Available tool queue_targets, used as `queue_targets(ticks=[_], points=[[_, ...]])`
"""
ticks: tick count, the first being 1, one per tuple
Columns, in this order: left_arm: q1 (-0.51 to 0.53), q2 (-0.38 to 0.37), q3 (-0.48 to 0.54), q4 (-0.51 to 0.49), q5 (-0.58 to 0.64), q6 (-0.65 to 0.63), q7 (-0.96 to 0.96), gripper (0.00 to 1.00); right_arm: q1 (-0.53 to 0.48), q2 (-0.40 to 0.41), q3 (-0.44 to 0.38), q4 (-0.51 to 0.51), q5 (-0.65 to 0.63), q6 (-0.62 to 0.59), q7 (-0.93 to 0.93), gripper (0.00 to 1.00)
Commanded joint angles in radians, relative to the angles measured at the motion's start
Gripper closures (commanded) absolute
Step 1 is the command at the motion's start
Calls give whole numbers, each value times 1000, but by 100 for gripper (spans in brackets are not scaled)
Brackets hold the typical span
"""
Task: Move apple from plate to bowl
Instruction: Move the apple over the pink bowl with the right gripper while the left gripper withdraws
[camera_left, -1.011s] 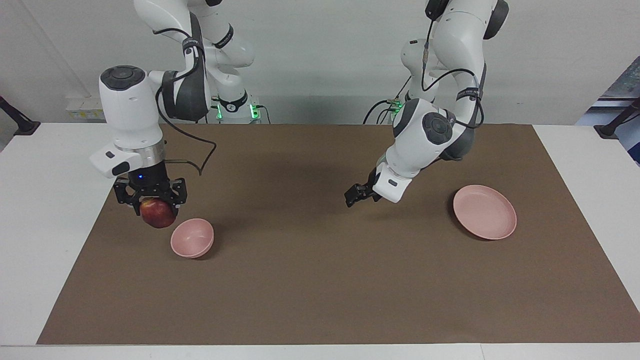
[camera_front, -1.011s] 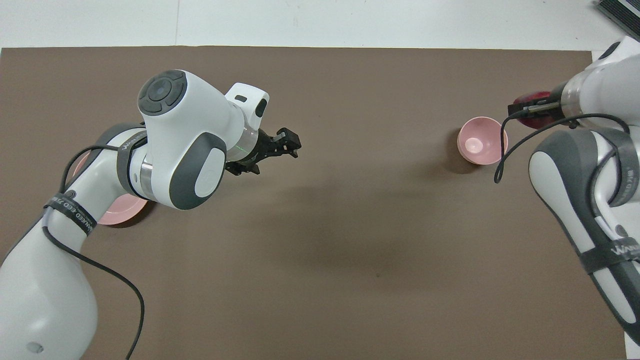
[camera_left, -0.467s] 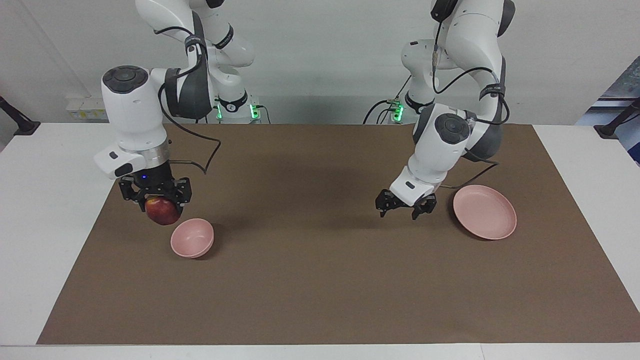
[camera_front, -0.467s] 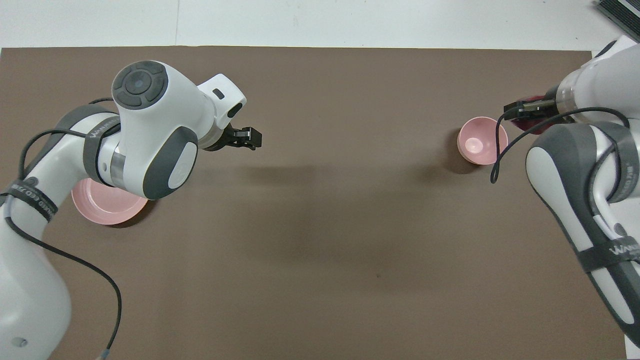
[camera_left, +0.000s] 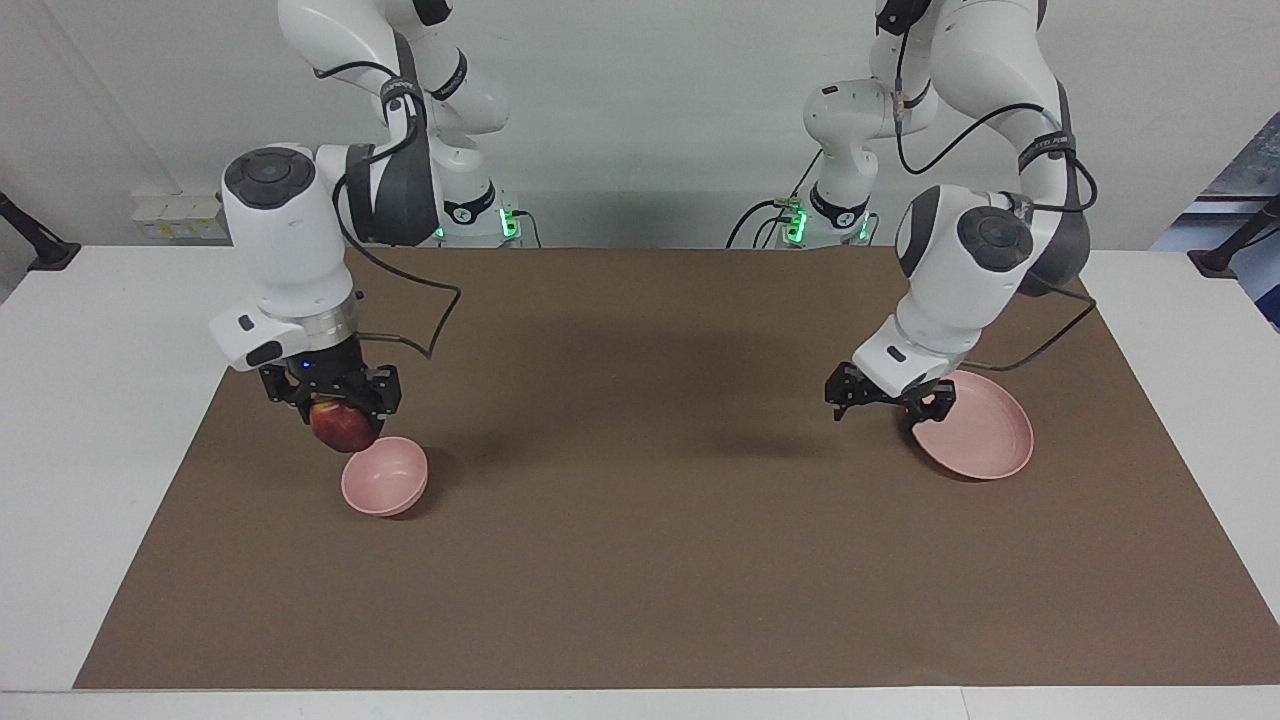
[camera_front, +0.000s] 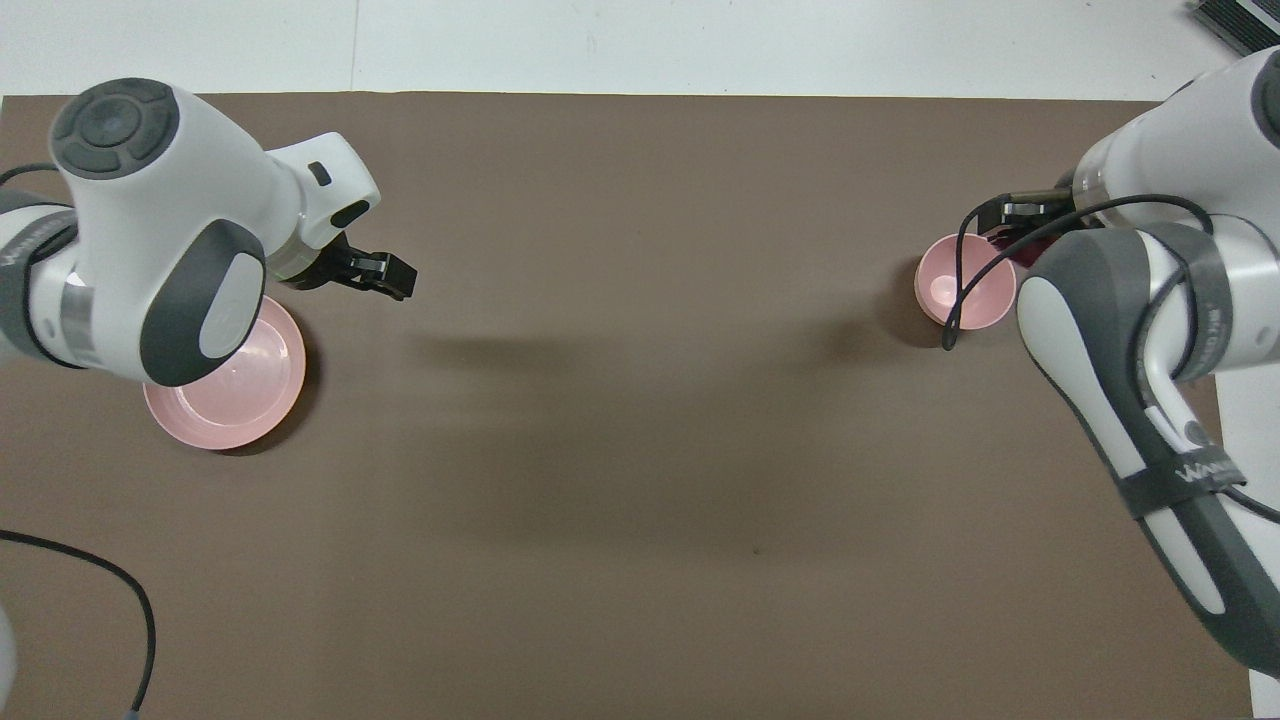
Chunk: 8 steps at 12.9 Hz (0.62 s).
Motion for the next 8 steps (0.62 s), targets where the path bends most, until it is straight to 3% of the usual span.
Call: queue_targets(ticks=[1, 6, 8], points=[[34, -113, -6, -18, 16, -82, 16, 0, -25, 42, 3, 42, -19, -36, 40, 100], [63, -153, -3, -9, 3, -99, 10, 0, -23, 166, 3, 51, -23, -4, 135, 100], [105, -153, -3, -9, 3, -101, 9, 0, -16, 165, 3, 44, -14, 22, 152, 100]])
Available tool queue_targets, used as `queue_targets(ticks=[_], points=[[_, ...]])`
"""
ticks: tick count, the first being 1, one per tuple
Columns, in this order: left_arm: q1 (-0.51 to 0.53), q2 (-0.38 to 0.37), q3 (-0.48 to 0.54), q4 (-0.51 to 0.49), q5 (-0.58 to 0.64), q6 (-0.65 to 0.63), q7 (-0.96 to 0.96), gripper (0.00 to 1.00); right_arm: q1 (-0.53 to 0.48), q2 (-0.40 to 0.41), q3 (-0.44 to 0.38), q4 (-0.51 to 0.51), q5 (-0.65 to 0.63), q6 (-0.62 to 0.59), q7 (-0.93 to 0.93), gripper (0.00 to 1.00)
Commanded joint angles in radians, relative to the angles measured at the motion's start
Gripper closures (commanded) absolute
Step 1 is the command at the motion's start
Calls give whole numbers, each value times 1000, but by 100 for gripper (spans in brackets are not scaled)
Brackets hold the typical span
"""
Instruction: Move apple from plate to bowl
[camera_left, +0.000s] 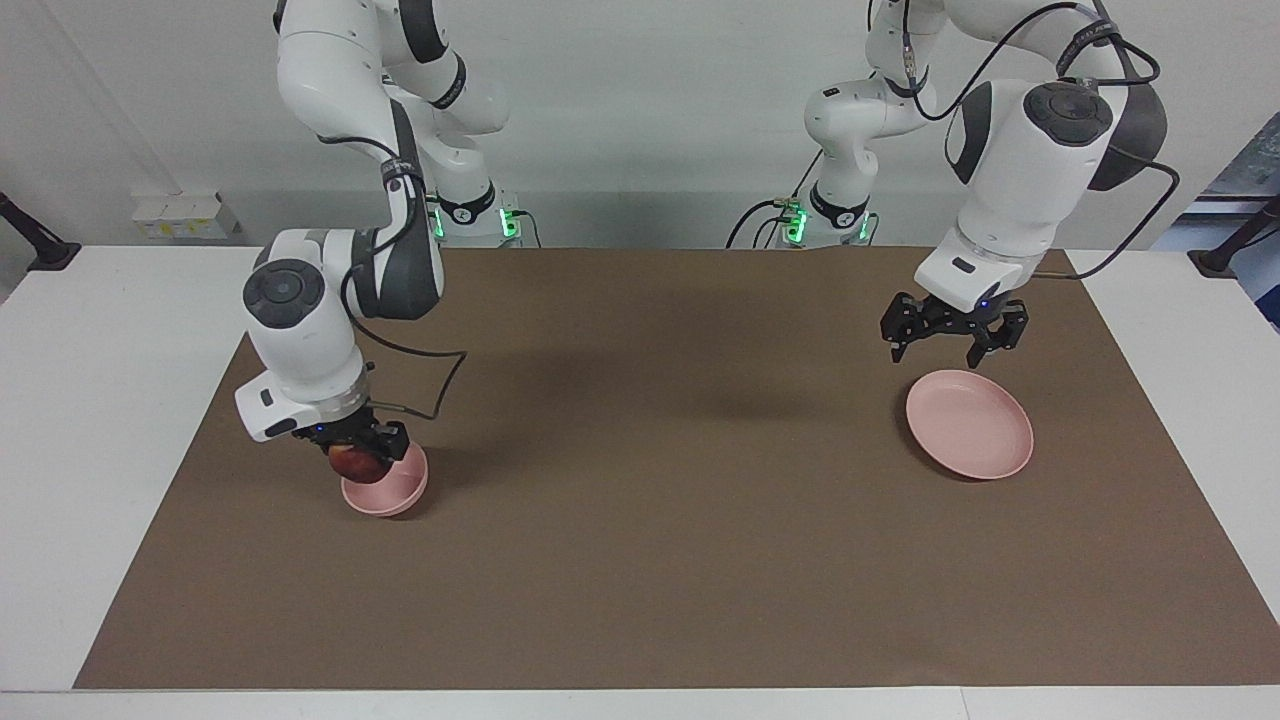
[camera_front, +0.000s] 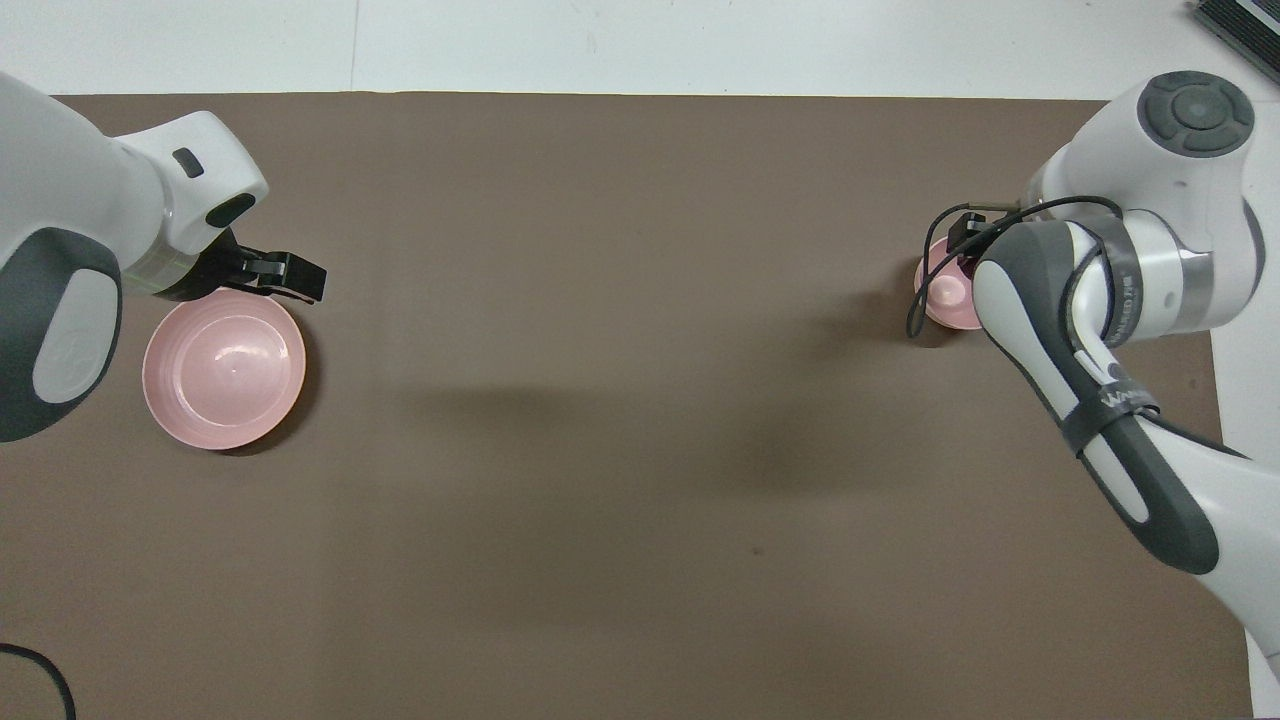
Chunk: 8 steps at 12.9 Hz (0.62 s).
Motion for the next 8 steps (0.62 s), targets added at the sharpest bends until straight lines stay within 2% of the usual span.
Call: queue_targets(ticks=[1, 3, 4, 5, 8], points=[[66, -3, -7, -8, 3, -3, 1, 0, -10, 18, 8, 28, -12, 4, 34, 100], [114, -2, -7, -8, 3, -3, 1, 0, -12, 24, 8, 5, -13, 26, 34, 95], [134, -2, -5, -9, 3, -3, 1, 0, -15, 24, 8, 0, -13, 27, 31, 85], [154, -2, -5, -8, 3, -3, 1, 0, -23, 24, 8, -13, -12, 31, 30, 83], [175, 0, -5, -9, 3, -2, 1, 0, -24, 22, 9, -49, -9, 60, 30, 54]])
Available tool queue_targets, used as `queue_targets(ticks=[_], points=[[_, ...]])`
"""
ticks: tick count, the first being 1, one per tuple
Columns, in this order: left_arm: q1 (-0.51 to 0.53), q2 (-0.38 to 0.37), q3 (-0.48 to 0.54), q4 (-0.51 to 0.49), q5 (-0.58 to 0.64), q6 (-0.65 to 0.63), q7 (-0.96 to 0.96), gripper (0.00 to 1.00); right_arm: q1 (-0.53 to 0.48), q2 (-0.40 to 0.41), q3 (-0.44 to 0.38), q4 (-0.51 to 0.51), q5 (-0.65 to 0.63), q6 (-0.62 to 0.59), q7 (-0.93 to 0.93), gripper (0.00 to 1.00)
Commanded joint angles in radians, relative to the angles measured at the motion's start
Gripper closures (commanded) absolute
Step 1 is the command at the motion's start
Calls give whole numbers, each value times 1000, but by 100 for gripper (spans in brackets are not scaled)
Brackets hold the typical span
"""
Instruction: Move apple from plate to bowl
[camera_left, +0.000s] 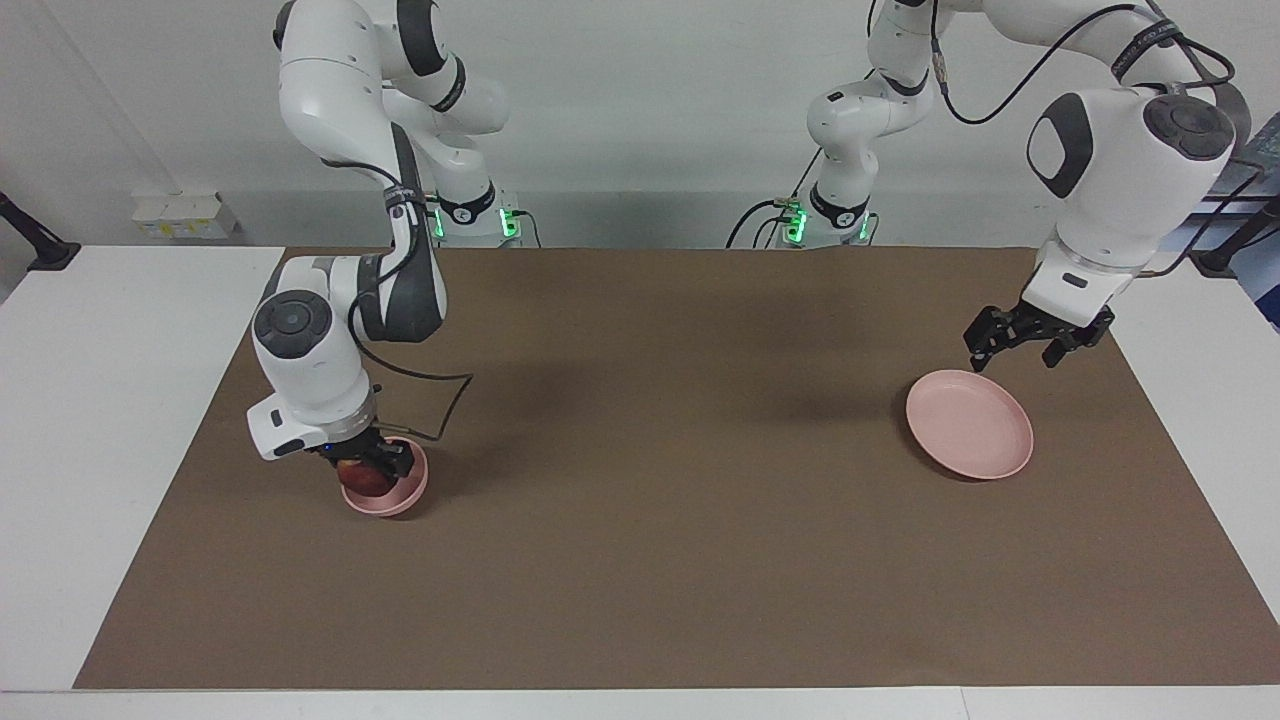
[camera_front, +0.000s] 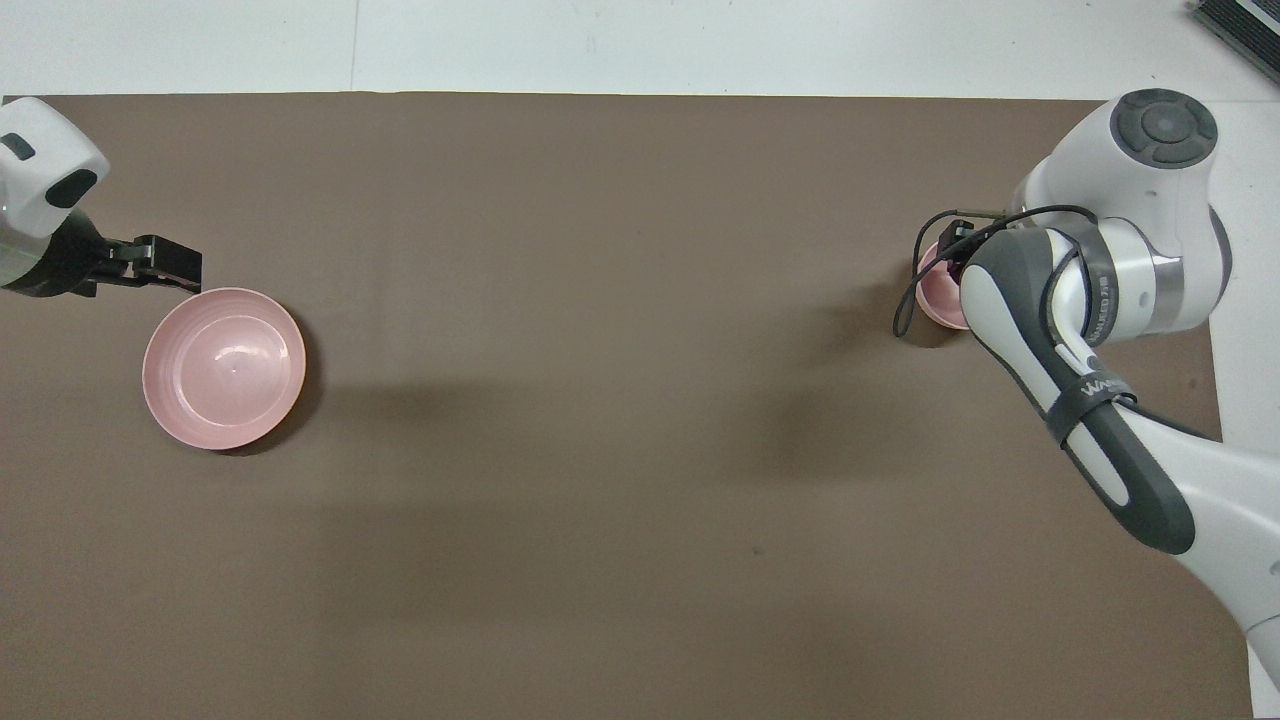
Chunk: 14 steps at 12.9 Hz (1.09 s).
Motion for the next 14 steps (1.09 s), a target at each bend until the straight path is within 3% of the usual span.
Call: queue_targets(ticks=[1, 4, 8, 14], points=[[-3, -3, -9, -3, 3, 9, 3, 0, -13, -6, 11, -27, 3, 31, 13, 42], [-64, -11, 17, 18, 3, -8, 12, 0, -19, -14, 11, -59, 25, 53, 11, 3], [-266, -72, 252, 29, -1, -42, 132, 0, -20, -14, 11, -52, 27, 53, 11, 0], [-284, -229, 278, -8, -58, -198, 124, 0, -22, -92, 6, -4, 27, 36, 9, 0]])
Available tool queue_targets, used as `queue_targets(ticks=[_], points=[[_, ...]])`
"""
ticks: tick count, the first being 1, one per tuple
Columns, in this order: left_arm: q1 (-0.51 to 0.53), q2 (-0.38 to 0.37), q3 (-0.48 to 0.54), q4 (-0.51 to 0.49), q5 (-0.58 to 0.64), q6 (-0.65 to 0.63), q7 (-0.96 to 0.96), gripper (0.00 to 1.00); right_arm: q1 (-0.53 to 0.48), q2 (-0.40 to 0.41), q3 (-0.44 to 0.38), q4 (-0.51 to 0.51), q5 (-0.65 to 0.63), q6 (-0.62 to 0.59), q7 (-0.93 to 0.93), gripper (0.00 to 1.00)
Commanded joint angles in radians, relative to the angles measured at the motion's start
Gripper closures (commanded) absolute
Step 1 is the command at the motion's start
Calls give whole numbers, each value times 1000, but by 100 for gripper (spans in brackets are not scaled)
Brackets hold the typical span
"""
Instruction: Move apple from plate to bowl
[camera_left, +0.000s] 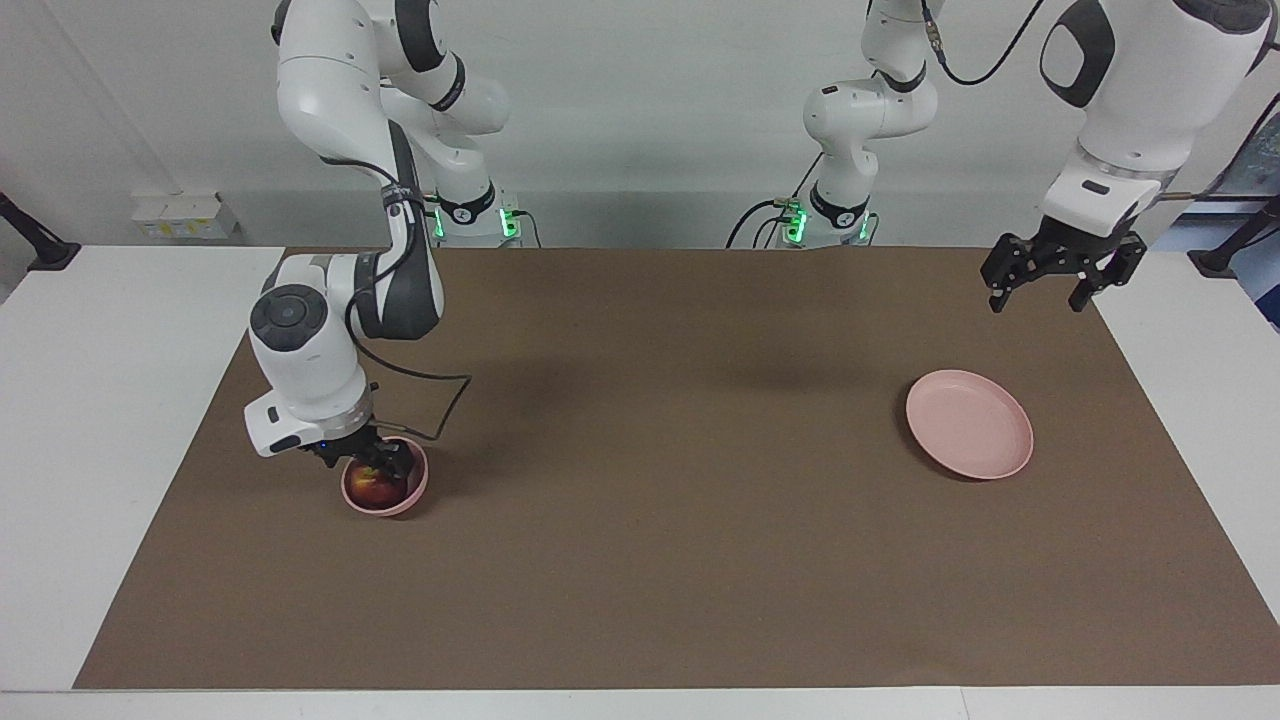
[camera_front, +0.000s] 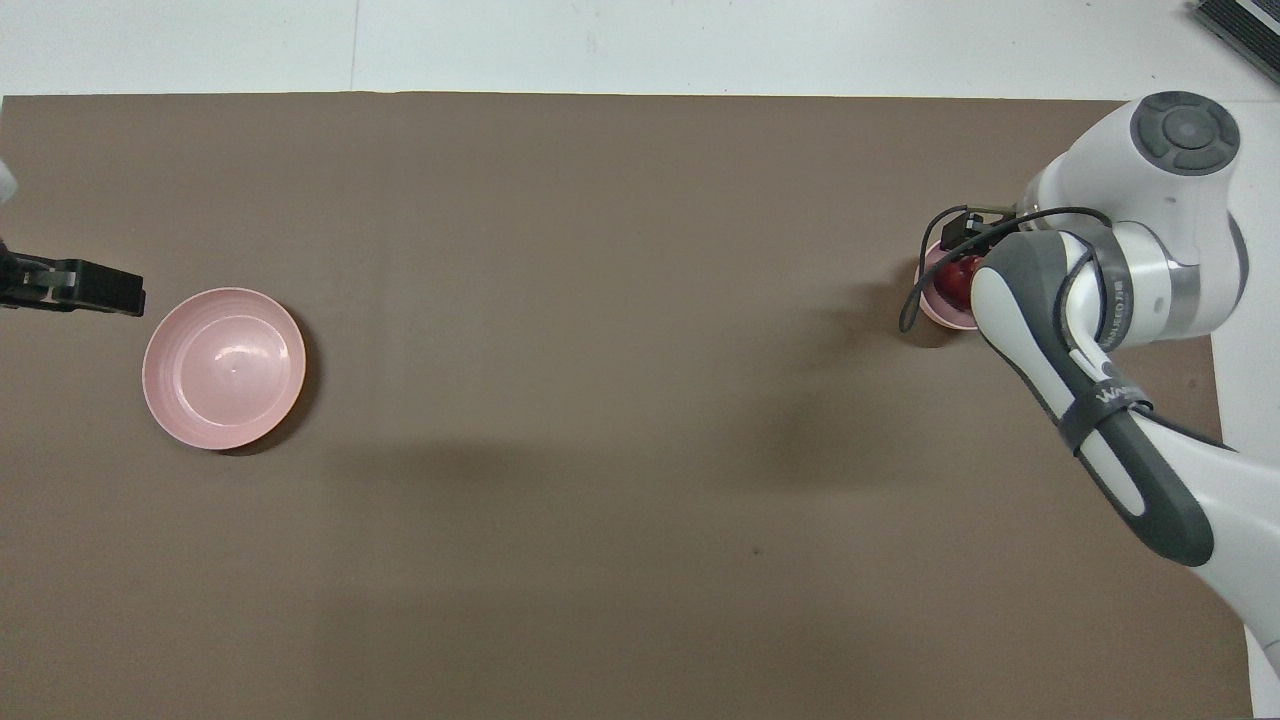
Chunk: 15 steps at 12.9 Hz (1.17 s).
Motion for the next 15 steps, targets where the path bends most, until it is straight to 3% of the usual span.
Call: queue_targets(ticks=[1, 4, 8, 10, 15], points=[[-43, -87, 25, -65, -17, -52, 8, 0, -18, -61, 6, 7, 16, 3, 9, 0], [-152, -110, 155, -90, -50, -44, 7, 0, -21, -129, 10, 42, 18, -80, -6, 0], [-138, -92, 155, -58, -128, -49, 23, 0, -21, -242, 15, 76, 71, -243, -23, 0], [-136, -81, 158, -35, -143, -56, 22, 0, -23, -284, 6, 77, 90, -322, -128, 0], [-146, 5, 160, 102, -130, -168, 20, 0, -23, -396, 4, 77, 166, -485, -186, 0]])
